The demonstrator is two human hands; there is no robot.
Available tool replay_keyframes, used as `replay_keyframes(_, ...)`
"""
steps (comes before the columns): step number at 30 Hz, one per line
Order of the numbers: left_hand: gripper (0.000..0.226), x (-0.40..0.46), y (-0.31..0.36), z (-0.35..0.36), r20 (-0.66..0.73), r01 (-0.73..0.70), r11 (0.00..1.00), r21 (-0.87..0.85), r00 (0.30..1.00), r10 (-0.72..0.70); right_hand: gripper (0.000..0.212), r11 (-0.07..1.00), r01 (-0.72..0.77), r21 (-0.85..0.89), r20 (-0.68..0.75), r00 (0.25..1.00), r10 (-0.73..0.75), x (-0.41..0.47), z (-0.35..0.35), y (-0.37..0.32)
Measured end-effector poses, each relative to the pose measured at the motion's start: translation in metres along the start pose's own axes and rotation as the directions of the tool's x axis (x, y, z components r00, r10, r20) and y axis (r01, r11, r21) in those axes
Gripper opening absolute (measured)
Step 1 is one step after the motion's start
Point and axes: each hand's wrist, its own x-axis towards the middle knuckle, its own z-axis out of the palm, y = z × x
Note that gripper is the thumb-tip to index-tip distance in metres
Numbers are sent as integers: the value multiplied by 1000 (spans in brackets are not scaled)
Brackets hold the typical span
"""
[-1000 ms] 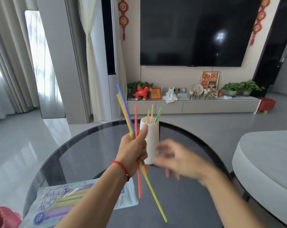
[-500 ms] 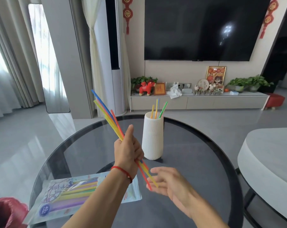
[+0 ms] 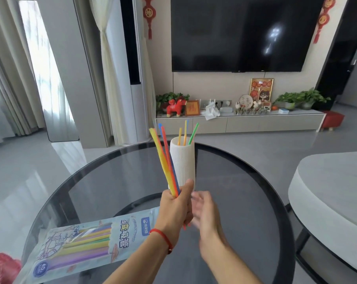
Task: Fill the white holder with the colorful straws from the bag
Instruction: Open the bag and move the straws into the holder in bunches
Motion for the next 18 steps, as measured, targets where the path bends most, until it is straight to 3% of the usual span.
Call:
replay_keyframes(1,56,0,-4,-1,6,-5,997,72,1000,4,52,978,183,-104,-23,982,-187,1,-3,-9)
replay_keyframes(2,53,-2,-9,-3,7,13,990,144,1000,-14,53,930,335,-150,52,942,-331,1,-7,-18)
replay_keyframes(4,41,-6,-22,-4,41,1,952,306,999,-14,48,809,512,-288,299,851,-432,1,-12,-25)
replay_keyframes(5,33,-7,-29,-3,72,-41,923,382,997,14,41,707,577,-410,392,811,-435,1,-13,-21)
replay_keyframes(8,17,-4,-51,4,106,-162,823,544,987,124,42,194,619,-761,476,736,-481,3,-13,-12)
replay_keyframes(9,16,-4,-53,5,97,-172,819,548,985,142,40,144,607,-782,483,735,-477,2,-13,-13)
replay_keyframes(13,18,-7,-51,0,128,-96,912,399,991,49,36,29,593,-804,520,727,-448,4,-21,-26)
replay_keyframes(17,18,-11,-40,-20,268,-124,882,454,963,-3,46,201,561,-803,455,795,-401,8,-28,-36)
replay_keyframes(18,28,-12,-36,-30,288,-161,873,461,957,24,47,215,551,-806,428,794,-431,10,-32,-42)
